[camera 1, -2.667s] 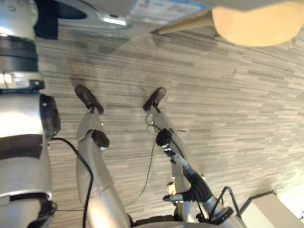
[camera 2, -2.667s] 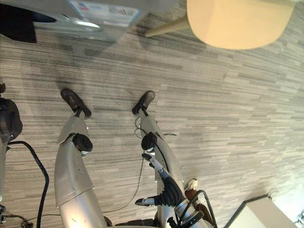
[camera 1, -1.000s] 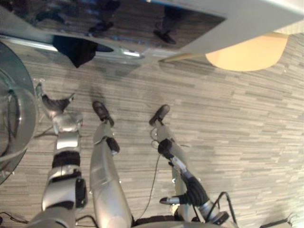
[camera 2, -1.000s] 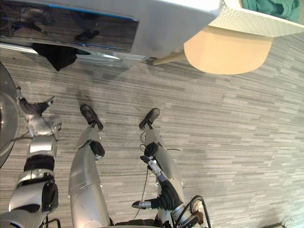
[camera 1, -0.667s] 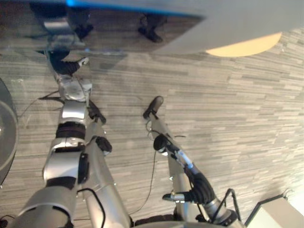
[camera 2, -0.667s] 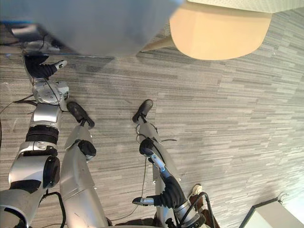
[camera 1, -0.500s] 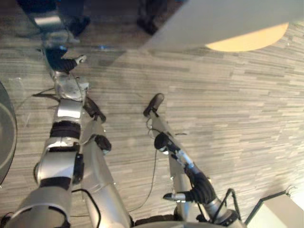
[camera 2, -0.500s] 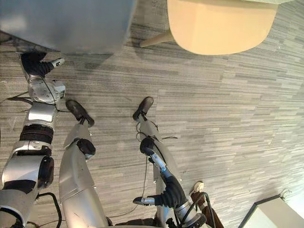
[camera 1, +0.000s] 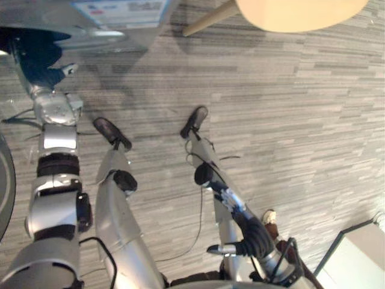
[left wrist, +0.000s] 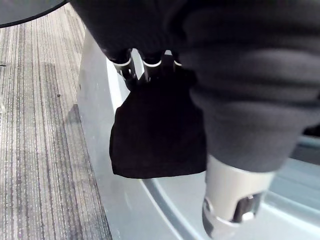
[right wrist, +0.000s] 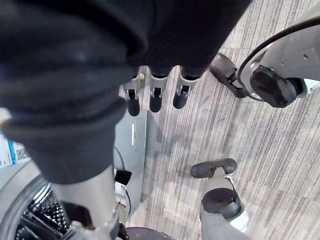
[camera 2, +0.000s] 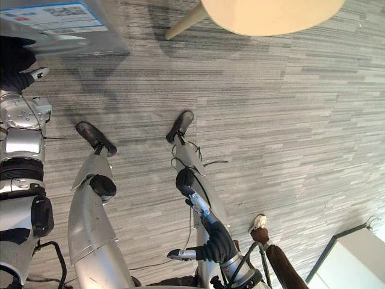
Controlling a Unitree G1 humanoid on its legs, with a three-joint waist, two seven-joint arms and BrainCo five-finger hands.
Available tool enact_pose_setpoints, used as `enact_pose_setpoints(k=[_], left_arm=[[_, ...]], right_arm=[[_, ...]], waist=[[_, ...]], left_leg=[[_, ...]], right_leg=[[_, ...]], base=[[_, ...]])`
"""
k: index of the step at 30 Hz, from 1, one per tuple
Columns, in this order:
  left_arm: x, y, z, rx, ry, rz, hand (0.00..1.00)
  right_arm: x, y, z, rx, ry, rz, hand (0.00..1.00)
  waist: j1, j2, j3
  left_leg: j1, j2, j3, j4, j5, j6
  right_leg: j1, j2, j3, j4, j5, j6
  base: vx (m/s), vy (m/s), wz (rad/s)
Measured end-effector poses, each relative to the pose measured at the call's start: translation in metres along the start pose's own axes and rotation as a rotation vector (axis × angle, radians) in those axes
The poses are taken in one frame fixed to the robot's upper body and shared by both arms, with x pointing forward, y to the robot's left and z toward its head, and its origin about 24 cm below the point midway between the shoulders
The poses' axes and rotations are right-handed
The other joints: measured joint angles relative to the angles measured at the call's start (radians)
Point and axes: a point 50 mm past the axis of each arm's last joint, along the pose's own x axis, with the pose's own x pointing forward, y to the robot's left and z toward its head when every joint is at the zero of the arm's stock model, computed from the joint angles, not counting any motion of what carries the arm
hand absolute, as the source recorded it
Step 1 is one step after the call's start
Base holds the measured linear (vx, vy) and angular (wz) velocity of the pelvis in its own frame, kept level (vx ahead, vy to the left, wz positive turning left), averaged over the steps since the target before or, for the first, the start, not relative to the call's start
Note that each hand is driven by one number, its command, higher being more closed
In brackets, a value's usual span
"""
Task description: Pick up the laundry basket with both hands and put the clothes into the washing machine.
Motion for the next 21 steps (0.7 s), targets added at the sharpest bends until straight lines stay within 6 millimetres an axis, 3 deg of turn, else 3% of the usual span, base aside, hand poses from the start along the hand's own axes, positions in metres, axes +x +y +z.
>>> enact_pose_setpoints(k=[9,10,16,18,19,21], left_arm=[[0.003,-0.003,0.011,-0.025,-0.019,0.000,0.00],[0.003,-0.003,0.013,-0.030,-0.020,0.004,1.00],[0.014,0.006,0.031,-0.110,-0.043,0.054,1.00],[0.022,0.017,0.042,-0.150,-0.061,0.090,1.00],[0.027,0.025,0.051,-0.173,-0.070,0.107,1.00],[0.031,0.028,0.057,-0.187,-0.072,0.106,1.00]], right_arm=[[-0.007,-0.006,0.000,-0.044,0.021,0.040,0.00],[-0.007,-0.006,-0.001,-0.045,0.024,0.041,0.00],[-0.010,-0.007,-0.003,-0.064,0.043,0.060,0.00],[-0.010,-0.008,-0.006,-0.065,0.056,0.057,0.00],[-0.011,-0.008,-0.009,-0.069,0.073,0.055,0.00],[-0.013,-0.008,-0.014,-0.072,0.092,0.051,0.00]], waist=[[0.005,-0.001,0.000],[0.005,-0.001,0.000],[0.007,-0.001,-0.001],[0.004,-0.001,-0.001],[0.003,-0.001,-0.001],[-0.003,-0.001,-0.001]], left_leg=[[-0.001,-0.001,-0.003,-0.007,0.001,0.001],[-0.003,0.000,-0.004,-0.008,0.001,0.001],[-0.032,-0.009,-0.002,-0.024,0.001,0.001],[-0.042,-0.021,-0.003,-0.038,0.001,0.000],[-0.050,-0.023,-0.003,-0.042,0.001,0.000],[-0.055,-0.022,-0.001,-0.035,0.003,0.003]], right_leg=[[0.009,0.013,-0.001,-0.035,0.022,0.031],[0.008,0.013,-0.002,-0.036,0.022,0.030],[-0.007,0.015,-0.017,-0.074,0.021,0.032],[-0.016,0.013,-0.019,-0.085,0.021,0.045],[-0.018,0.013,-0.022,-0.092,0.021,0.072],[-0.017,0.010,-0.022,-0.092,0.021,0.072]], base=[[0.03,-0.054,0.00],[0.04,-0.051,0.00],[0.02,-0.043,0.02],[0.01,-0.042,0.09],[0.01,-0.036,0.09],[0.02,-0.023,0.07]])
